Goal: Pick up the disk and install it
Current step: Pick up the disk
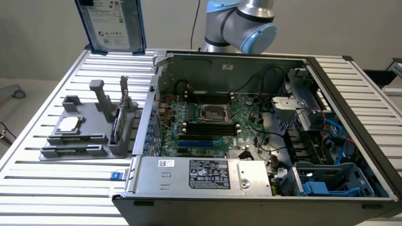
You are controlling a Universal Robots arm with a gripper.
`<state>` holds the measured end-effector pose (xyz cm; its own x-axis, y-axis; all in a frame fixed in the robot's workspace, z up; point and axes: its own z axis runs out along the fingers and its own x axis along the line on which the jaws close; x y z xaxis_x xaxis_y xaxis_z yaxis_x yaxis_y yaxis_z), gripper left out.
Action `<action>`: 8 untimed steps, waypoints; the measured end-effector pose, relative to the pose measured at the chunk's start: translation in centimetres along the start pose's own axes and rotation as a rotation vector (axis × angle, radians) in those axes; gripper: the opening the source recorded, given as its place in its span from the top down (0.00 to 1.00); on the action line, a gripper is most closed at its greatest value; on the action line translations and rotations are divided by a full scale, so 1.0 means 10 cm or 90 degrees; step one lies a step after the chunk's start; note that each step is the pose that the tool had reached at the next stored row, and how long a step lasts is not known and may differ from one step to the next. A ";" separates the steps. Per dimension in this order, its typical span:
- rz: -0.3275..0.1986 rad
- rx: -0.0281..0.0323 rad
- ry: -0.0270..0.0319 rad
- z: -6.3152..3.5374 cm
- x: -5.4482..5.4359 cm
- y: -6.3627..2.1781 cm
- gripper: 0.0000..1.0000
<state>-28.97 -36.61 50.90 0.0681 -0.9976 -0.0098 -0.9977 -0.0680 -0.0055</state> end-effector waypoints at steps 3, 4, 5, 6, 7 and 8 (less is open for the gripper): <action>0.000 0.0000 0.0000 0.000 0.07 -0.113 0.67; 0.000 0.0000 0.0000 0.000 0.10 -0.151 0.67; 0.000 0.0000 0.0000 0.000 0.12 -0.190 0.67; 0.000 0.0000 0.0000 0.000 0.15 -0.233 0.67; 0.000 0.0000 -0.0001 0.000 0.17 -0.271 0.67; 0.000 0.0000 -0.0001 0.000 0.19 -0.310 0.67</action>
<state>-25.75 -38.32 50.90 0.0680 -0.9976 -0.0100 -0.9977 -0.0679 -0.0055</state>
